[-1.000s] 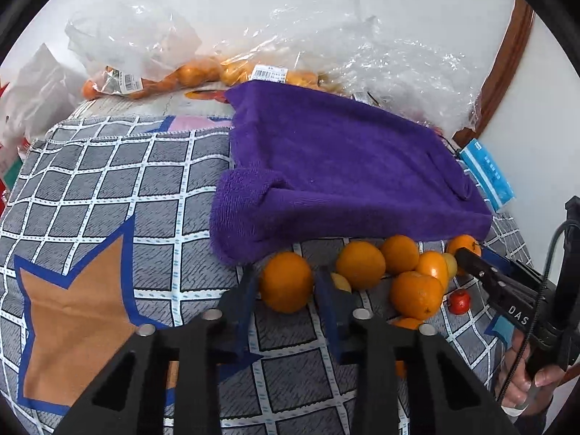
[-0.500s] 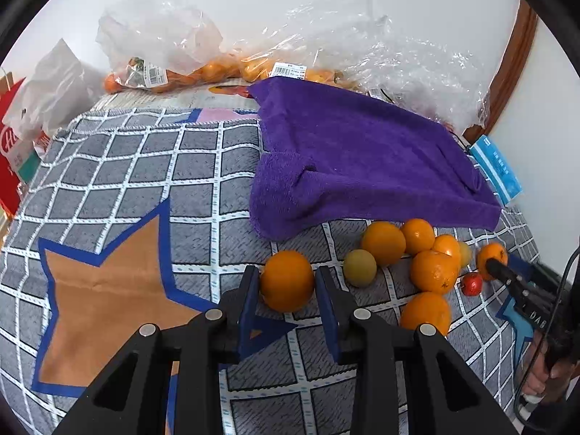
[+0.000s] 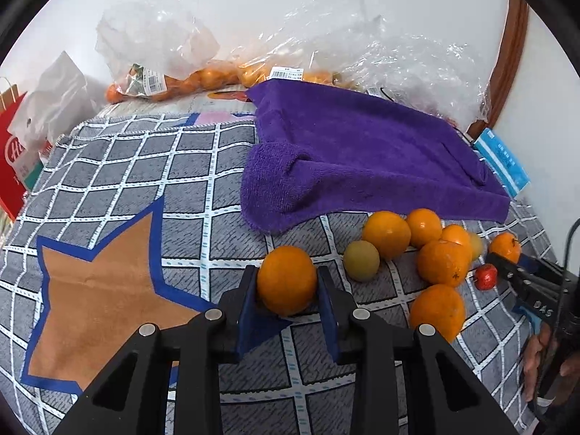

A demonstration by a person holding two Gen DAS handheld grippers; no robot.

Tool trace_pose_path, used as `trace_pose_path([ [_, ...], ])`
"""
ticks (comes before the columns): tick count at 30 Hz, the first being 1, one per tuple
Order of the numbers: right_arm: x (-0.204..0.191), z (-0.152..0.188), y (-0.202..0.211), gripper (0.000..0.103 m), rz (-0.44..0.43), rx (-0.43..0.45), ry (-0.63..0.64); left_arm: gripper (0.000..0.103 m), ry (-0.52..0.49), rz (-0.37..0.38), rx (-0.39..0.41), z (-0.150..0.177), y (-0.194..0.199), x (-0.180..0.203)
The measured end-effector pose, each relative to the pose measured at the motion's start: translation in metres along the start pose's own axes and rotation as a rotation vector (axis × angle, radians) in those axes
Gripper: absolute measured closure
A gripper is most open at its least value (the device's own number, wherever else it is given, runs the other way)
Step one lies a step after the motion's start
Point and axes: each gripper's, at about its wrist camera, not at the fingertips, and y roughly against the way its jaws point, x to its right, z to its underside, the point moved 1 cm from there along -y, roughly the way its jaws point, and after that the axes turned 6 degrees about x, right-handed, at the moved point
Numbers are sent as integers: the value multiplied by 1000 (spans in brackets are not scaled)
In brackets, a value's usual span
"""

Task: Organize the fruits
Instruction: 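Grasp the large orange with the left tool while the right tool grasps the stemmed tangerine, then lift the orange with the left tool while the right tool carries the tangerine over the purple towel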

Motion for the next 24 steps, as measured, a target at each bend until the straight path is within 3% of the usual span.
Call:
trace_pose_path([
  [9, -3, 1, 1, 57, 34, -2, 22, 73, 37, 21, 5, 1, 0, -7],
  [15, -4, 1, 5, 59, 44, 19, 24, 73, 125, 98, 25, 3, 2, -20],
  [24, 6, 1, 17, 59, 47, 76, -23, 73, 85, 136, 97, 4, 18, -6],
])
